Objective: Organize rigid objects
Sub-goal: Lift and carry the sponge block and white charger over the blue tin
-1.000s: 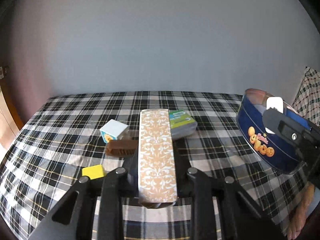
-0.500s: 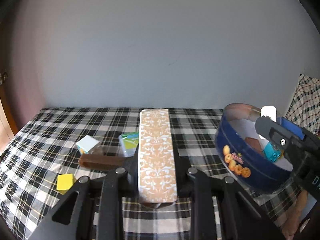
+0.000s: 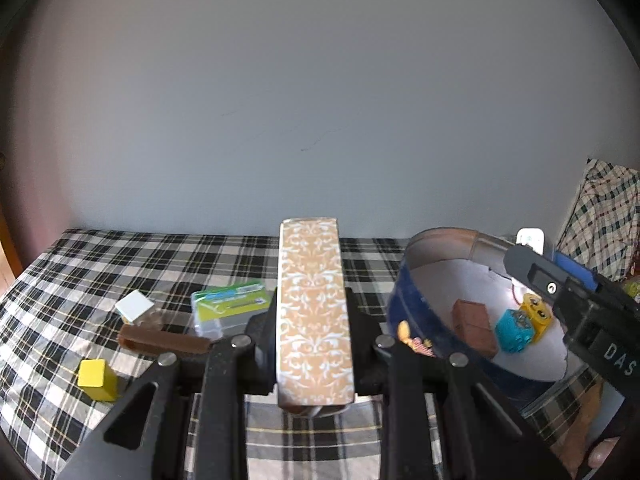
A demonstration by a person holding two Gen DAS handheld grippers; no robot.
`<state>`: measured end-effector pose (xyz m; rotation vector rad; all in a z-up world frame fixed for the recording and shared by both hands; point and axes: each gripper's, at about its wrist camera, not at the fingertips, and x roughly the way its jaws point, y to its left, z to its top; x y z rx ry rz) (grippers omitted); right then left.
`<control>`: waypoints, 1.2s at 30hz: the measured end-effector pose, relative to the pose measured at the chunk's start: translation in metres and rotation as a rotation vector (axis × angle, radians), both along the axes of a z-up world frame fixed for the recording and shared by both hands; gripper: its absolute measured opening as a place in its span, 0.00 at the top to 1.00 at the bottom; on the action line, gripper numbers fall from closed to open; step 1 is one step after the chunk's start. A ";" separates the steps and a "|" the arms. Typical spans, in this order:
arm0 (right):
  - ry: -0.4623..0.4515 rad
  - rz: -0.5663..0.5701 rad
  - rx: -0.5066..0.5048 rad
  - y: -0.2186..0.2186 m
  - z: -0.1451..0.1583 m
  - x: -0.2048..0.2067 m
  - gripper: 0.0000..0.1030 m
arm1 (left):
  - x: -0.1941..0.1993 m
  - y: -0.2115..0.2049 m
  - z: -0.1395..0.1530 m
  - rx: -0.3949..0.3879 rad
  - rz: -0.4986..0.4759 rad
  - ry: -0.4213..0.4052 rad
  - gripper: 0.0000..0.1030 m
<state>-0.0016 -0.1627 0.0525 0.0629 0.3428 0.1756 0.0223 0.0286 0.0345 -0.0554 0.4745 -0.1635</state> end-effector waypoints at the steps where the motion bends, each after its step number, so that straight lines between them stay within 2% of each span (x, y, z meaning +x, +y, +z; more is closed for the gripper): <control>1: -0.002 -0.004 0.000 -0.001 0.001 -0.001 0.35 | 0.000 -0.003 0.001 -0.001 -0.003 -0.003 0.77; 16: -0.023 -0.087 0.032 -0.040 0.007 -0.002 0.35 | 0.009 -0.034 0.009 -0.029 -0.050 -0.020 0.77; 28: -0.035 -0.178 0.049 -0.079 0.014 -0.001 0.35 | 0.010 -0.065 0.013 -0.022 -0.087 -0.028 0.77; 36: -0.029 -0.258 0.098 -0.117 0.019 0.004 0.35 | 0.016 -0.088 0.011 0.000 -0.119 -0.016 0.77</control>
